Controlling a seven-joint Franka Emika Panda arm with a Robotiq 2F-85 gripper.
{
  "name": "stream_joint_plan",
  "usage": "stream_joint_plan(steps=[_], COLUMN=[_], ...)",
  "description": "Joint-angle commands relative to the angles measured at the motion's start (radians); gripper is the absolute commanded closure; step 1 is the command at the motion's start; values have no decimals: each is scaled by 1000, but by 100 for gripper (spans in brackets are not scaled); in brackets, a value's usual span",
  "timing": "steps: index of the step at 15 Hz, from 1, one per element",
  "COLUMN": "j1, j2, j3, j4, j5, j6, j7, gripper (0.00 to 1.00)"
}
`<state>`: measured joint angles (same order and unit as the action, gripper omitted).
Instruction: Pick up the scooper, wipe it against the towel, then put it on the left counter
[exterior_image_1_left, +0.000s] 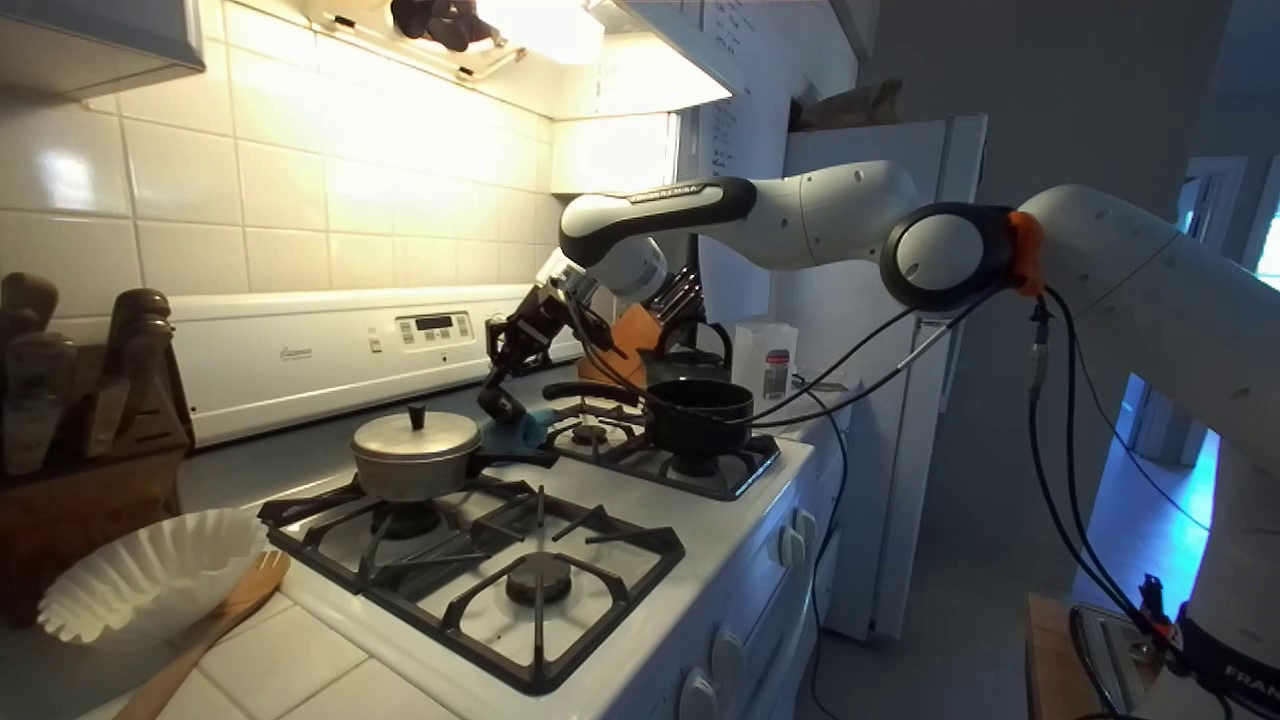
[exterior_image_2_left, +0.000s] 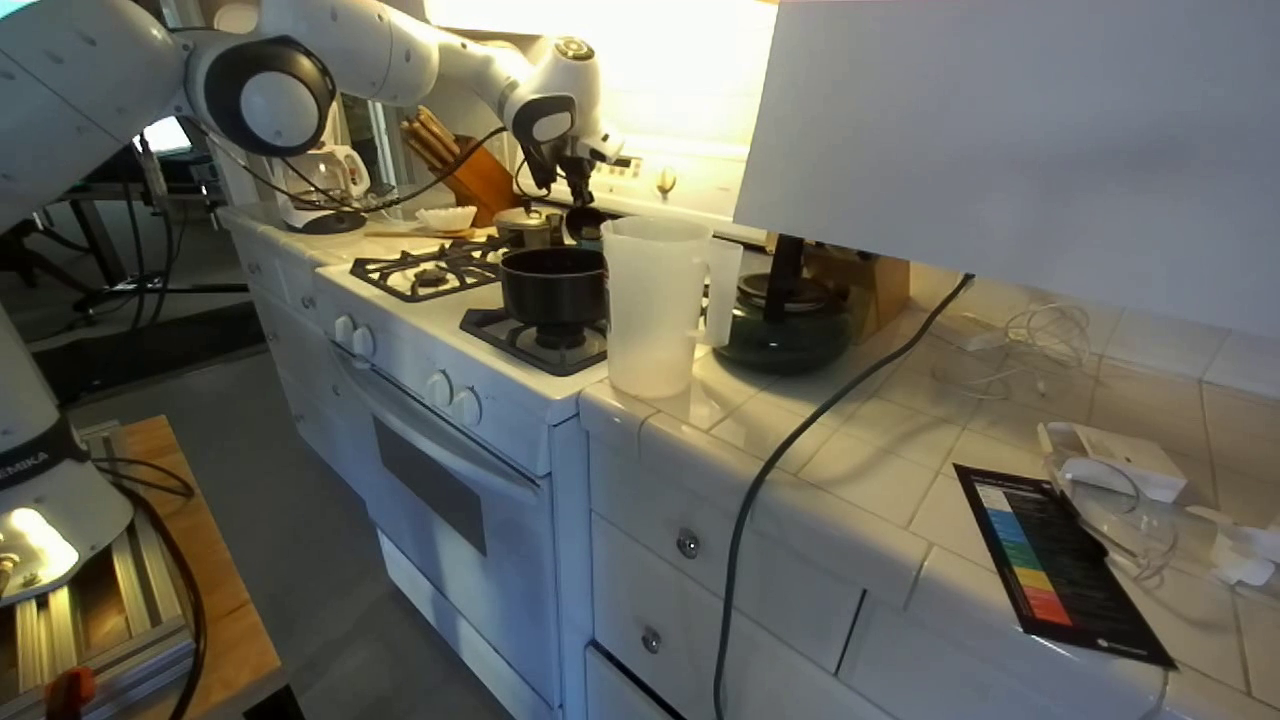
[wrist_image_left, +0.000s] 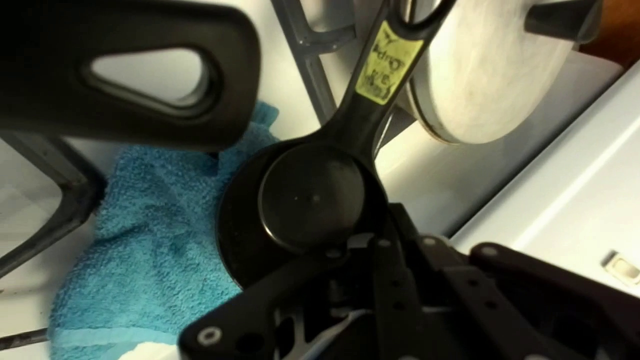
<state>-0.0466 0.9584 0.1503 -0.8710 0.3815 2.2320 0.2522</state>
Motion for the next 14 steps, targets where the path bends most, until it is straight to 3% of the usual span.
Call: stream_joint_plan(steps=[1,8,11,14], j1=[16,3,0,14], j2=[35,29,23,5], j3=[-64,-123,-138,-204], j4=[58,21,8,2], j5=[-47,-69,-71,-120], j6=[-23,-131,-119,-72], j7=[66,161,198,269], gripper=[99,99,99,99])
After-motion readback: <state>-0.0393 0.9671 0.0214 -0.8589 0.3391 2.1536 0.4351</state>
